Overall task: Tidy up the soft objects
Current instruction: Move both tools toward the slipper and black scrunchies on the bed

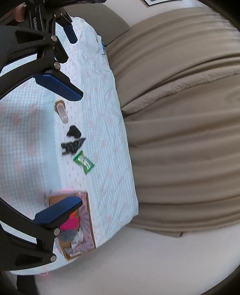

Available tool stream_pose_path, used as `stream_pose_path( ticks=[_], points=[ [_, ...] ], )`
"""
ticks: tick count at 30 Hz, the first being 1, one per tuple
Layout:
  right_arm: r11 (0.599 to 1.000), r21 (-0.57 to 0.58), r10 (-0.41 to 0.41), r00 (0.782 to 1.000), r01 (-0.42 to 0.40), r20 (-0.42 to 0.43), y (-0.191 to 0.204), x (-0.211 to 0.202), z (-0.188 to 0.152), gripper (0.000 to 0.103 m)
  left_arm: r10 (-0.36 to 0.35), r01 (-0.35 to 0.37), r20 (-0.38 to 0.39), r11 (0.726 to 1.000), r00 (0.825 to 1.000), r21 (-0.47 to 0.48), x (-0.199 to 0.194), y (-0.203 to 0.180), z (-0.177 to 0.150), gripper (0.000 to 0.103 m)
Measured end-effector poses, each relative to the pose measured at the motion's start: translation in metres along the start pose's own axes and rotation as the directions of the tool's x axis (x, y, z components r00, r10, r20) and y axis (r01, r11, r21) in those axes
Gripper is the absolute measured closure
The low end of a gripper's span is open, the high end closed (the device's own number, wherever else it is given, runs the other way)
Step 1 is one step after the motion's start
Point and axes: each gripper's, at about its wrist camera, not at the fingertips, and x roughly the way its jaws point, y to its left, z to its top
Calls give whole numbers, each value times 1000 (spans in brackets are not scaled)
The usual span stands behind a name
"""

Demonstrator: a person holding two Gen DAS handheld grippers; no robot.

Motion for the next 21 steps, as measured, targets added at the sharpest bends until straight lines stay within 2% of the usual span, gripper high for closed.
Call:
stream_pose_path(
  ticks=[4,10,21],
  points=[
    [1000,-15,12,1000,-12,-11,33,35,-8,0,-3,3,-25,1000,1000,11,38,40,-5,0],
    [999,-35,25,998,-27,-50,68,108,-26,0,-17,18,-44,1000,999,20,111,81,-20,1],
    [992,-111,39,990,-54,-133,90,259,-73,0,-11,21,-109,996,994,86,253,105,-73,1]
  ],
)
